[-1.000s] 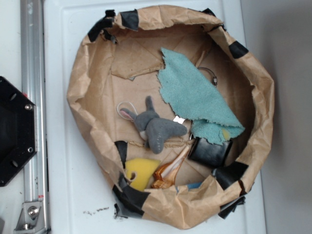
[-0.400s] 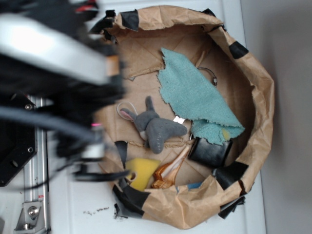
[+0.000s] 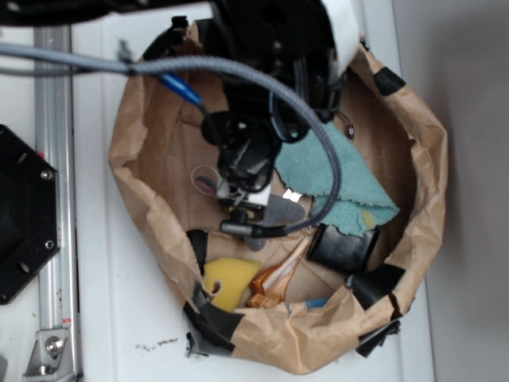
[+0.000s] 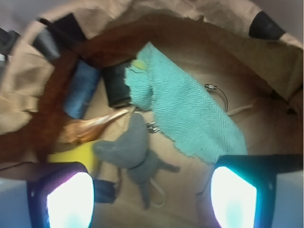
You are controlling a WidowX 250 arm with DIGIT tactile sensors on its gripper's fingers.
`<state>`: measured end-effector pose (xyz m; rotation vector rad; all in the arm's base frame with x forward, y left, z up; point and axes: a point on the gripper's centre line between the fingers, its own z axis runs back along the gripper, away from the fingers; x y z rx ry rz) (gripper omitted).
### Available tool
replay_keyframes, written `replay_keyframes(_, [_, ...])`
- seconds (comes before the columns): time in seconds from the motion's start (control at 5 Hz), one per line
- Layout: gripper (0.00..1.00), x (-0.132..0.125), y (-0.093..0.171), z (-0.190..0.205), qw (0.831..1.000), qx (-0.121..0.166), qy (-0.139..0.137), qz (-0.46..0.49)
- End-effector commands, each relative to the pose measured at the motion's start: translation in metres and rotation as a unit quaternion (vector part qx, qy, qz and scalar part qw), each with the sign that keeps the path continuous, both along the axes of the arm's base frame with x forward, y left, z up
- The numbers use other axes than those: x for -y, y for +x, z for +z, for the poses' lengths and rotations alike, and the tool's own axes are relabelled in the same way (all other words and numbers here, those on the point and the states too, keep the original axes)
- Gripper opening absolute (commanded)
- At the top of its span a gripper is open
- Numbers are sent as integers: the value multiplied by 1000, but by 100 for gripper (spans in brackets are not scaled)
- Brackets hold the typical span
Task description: Grab the gray animal.
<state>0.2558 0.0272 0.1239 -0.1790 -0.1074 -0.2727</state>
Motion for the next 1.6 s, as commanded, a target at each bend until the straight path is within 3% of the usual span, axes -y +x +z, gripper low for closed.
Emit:
replay_keyframes(0.0, [100,24,-15,-47,996,11,45,-77])
replay_keyframes(0.2, [100,42,-20,-62,994,18,44,-97])
replay_keyframes(0.6, [100,54,10,-102,995,17,72,-62])
replay_keyframes(0.8, [0,51,31,-108,995,10,94,-31])
replay_keyframes(1.0, [0,37,38,-89,996,3,84,9])
replay_keyframes(1.2, [0,20,26,-42,984,-105,67,125])
replay_keyframes(1.4, [0,7,19,8,964,-112,73,231])
